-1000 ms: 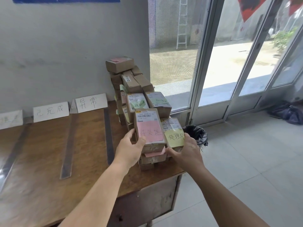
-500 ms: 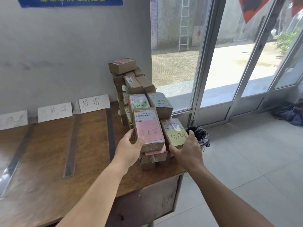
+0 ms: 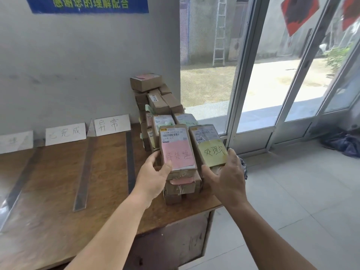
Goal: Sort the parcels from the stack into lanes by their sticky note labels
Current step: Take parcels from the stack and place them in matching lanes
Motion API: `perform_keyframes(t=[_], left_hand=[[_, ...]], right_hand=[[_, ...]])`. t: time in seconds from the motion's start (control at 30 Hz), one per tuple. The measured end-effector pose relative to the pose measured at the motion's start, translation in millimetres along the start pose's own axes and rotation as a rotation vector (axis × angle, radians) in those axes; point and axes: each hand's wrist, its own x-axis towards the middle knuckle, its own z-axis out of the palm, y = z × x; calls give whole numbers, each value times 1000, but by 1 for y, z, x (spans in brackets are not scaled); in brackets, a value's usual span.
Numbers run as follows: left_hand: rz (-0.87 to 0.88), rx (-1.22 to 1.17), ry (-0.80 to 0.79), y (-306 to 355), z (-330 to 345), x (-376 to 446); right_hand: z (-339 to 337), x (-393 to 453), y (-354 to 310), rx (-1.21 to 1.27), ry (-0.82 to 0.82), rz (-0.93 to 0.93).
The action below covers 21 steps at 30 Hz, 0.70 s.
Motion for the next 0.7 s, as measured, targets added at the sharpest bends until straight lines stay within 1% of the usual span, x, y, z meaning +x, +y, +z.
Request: perform_keyframes(t=[0.17, 0.33, 0.53, 0.7], left_hand=[[33, -23, 52, 8, -9, -6], [67, -37, 109, 11, -34, -16], [80, -29, 167, 5, -82, -19], [66, -12, 243, -13, -136, -19]], right_hand=[[-5, 3, -26, 51, 40, -95], [8, 3, -50, 48, 14, -169], [38, -5, -88, 89, -9, -236], [76, -19, -129, 101, -78, -268]])
